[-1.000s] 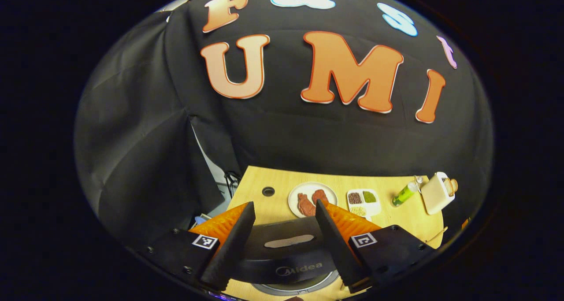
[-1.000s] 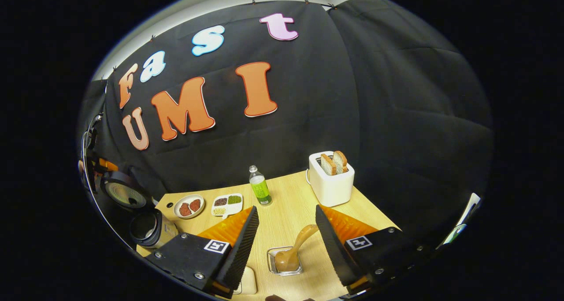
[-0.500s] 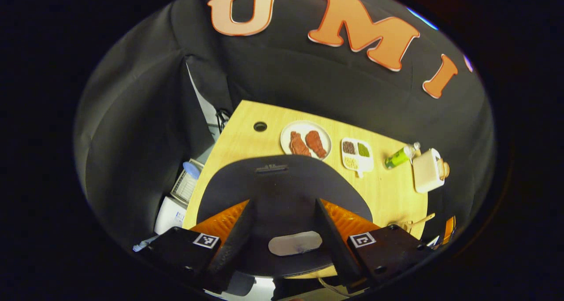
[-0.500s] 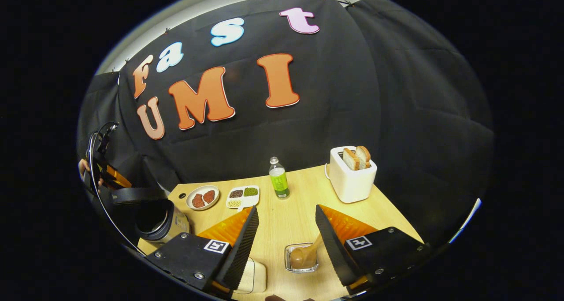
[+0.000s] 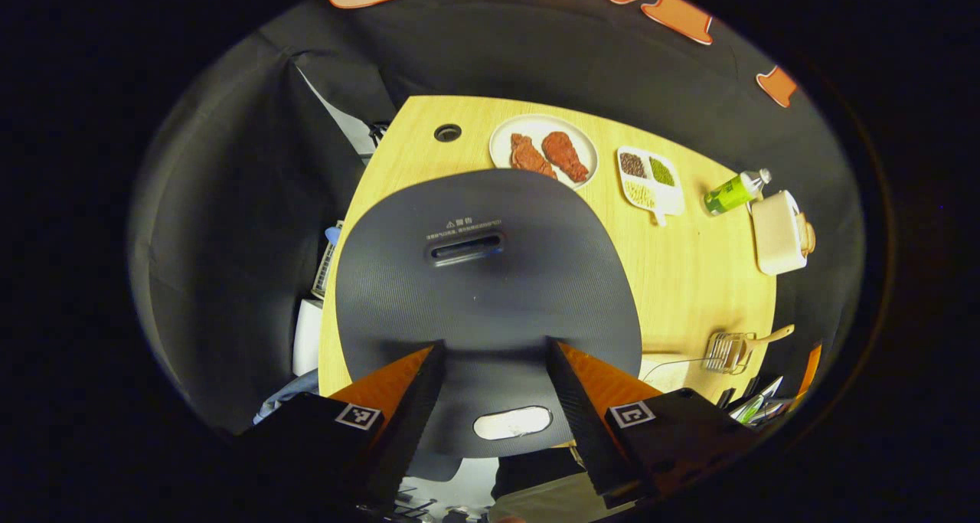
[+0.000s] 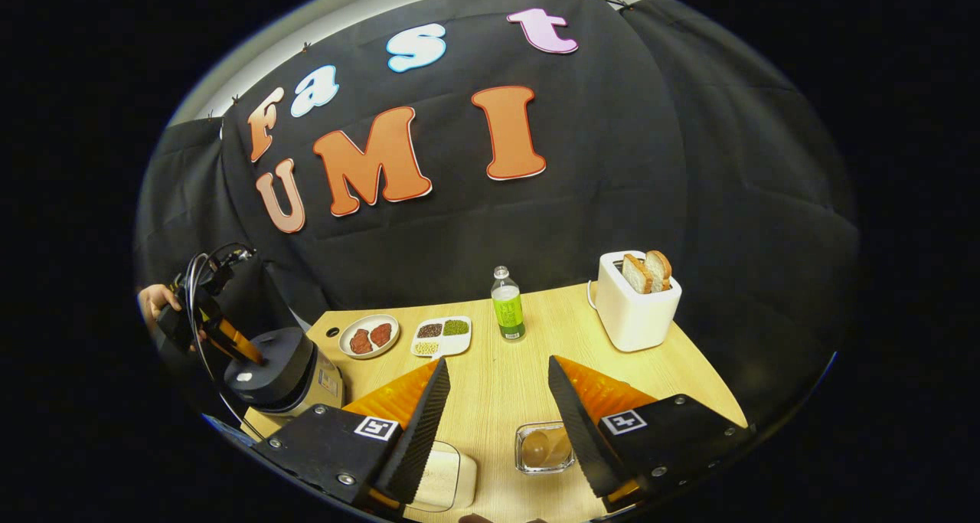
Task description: Close the left gripper, press the button to open the rice cooker; take a wooden spoon from the chopstick holder with the right hand, scoop a spoonful of rice and pour it into the rice cooker, then put the wooden spoon back into the chopstick holder.
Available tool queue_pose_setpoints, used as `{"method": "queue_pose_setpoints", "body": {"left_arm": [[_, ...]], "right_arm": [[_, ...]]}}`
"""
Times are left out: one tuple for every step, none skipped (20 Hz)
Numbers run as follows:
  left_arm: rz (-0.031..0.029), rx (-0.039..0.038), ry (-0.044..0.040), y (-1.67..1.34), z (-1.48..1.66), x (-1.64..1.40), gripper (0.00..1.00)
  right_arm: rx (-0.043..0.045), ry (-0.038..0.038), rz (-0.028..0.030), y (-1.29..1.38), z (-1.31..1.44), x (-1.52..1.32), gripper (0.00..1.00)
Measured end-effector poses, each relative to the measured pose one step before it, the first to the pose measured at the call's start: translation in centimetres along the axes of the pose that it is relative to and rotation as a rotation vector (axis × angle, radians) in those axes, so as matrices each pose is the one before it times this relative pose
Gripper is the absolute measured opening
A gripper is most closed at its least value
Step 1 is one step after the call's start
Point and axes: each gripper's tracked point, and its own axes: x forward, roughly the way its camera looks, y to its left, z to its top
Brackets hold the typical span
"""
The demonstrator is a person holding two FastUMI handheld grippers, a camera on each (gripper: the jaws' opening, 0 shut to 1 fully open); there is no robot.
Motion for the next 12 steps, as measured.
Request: {"method": "queue_pose_setpoints", "body": {"left_arm": [[0.00391, 0.00037, 0.00164, -0.093, 0.110, 0.167, 0.93], [0.00019, -0.00139, -0.00381, -0.141, 0.222, 0.216, 0.94], [0.00013, 0.00126, 0.01459, -0.075, -0.334, 0.188, 0.89], [-0.00431, 0.01276, -0.00075, 0.064, 0.161, -0.016, 0.91], [-0.00203, -0.00309, 0.00350, 0.039, 0.075, 0.104, 0.94], [0.00614, -0.01654, 0.00302, -0.020, 0.119, -0.058, 0.96], [0.00564, -0.00378, -0.01391, 0.000, 0.141, 0.107, 0.91], [0.00520, 0.00938, -0.02273, -0.056, -0.056, -0.210, 0.91], [0.00128, 0.01485, -0.03906, -0.087, 0.021, -0.015, 0.94], [-0.00255, 0.01241, -0.04846, -0.014, 0.289, -0.055, 0.94], [-0.00474, -0.00189, -0.05777, 0.048, -0.047, -0.309, 0.95], [0.01207, -0.02531, -0.09754, 0.447, 0.968, 0.047, 0.94]], "right_arm": [[-0.00547, 0.00149, -0.00233, -0.080, -0.148, 0.094, 0.82], [-0.00697, 0.00376, -0.00187, -0.187, -0.211, 0.081, 0.82], [-0.00513, 0.00450, -0.00117, -0.006, -0.126, 0.110, 0.82], [-0.00176, 0.00179, 0.00129, -0.035, -0.140, 0.090, 0.81], [0.00109, 0.00074, 0.00438, 0.215, -0.020, 0.037, 0.82], [0.00076, 0.00031, 0.00318, 0.107, -0.093, 0.002, 0.82], [-0.00172, -0.00190, 0.00616, 0.237, 0.002, 0.019, 0.82], [-0.00338, -0.00410, 0.00252, 0.186, 0.023, 0.123, 0.82], [-0.00340, -0.00230, 0.00926, 0.358, 0.100, 0.062, 0.82], [-0.00302, -0.00171, 0.00766, 0.287, 0.047, -0.035, 0.82], [-0.00387, -0.00630, 0.00948, 0.349, 0.278, 0.070, 0.82], [-0.00553, -0.01221, 0.01092, 0.342, 0.481, 0.065, 0.82]]}}
